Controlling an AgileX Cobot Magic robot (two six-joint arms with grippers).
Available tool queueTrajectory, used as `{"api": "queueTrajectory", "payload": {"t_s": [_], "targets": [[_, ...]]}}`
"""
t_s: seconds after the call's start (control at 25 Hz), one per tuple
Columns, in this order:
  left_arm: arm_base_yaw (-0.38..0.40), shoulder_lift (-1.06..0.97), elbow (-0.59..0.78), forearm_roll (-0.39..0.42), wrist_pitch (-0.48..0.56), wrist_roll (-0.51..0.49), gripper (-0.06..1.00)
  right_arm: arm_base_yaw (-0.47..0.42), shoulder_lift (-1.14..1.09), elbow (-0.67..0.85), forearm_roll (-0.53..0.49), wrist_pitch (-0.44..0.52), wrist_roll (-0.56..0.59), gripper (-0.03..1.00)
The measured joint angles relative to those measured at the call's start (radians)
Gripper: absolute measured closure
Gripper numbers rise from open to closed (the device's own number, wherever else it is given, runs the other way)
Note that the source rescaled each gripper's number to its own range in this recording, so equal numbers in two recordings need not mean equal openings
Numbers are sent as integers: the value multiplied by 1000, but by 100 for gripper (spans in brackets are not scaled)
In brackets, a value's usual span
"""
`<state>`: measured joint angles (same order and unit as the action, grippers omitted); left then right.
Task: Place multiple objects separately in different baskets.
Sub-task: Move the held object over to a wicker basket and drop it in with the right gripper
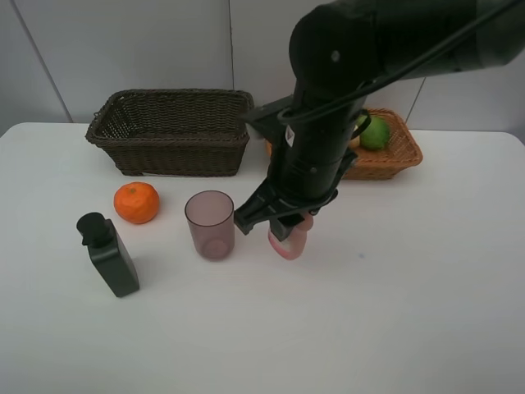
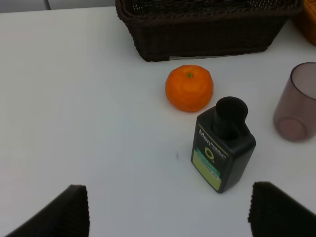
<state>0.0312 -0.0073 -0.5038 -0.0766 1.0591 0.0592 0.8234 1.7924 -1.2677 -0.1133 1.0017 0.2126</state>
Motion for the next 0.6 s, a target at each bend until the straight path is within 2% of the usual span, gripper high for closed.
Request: {"api": "queueTrajectory", "payload": {"t_s": [0.2, 0.6], "targets": [[0, 0, 0, 0, 0, 0, 10, 0, 0, -36, -22, 50, 0, 95], [0, 0, 0, 0, 0, 0, 10, 0, 0, -235, -83, 70, 0, 95]]}}
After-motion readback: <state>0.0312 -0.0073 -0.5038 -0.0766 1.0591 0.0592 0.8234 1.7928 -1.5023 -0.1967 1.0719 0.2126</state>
